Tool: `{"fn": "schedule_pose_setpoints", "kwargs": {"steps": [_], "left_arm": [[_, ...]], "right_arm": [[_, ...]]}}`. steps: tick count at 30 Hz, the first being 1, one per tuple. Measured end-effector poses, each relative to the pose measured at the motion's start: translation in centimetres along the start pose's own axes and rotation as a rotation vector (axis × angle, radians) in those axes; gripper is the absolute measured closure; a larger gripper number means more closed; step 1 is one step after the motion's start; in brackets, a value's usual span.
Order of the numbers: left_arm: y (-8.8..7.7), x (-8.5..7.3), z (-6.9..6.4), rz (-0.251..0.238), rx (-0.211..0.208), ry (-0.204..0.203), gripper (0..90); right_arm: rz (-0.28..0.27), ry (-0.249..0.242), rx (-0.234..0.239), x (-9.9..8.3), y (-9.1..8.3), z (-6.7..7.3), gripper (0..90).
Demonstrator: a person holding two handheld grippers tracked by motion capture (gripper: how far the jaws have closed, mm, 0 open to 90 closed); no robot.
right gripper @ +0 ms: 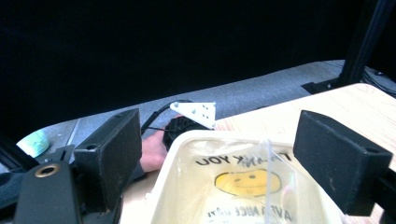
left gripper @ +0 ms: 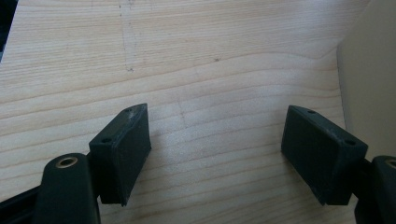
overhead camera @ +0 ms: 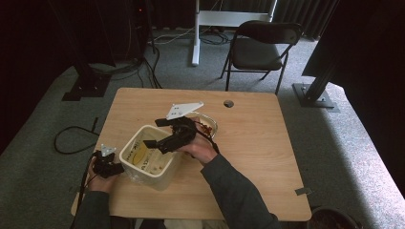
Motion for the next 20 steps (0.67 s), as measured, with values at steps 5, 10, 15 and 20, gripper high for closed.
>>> {"fn": "schedule_pose_setpoints", "kwargs": {"steps": [5,10,15,20], "left_arm": [[0.0,0.0,0.0,0.002,0.000,0.002,24.6],[0.0,0.0,0.0,0.001,-0.001,0.003,24.6],[0.0,0.0,0.0,0.000,0.000,0.001,24.6],[0.0,0.0,0.0,0.000,0.000,0.001,24.6]], "right_arm": [[0.003,0.002,-0.002,-0.8,-0.8,-0.3,16.1],[0.008,0.008,-0.029,-1.8,-1.7,-0.8,16.7],[-0.012,0.010,-0.035,-2.4,-3.0,-1.0,21.1],[-0.021,0.002,-0.064,-3.4,-4.6,-1.1,22.6]]}}
Point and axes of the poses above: each handheld gripper's, and its own axes: y roughly forward along the jaws, x roughly out of its top, z roughly to its left, the point moved 8 cm from there along y, roughly forward along the jaws, and after that the axes turned 3 degrees about y, right-handed, at the moved point
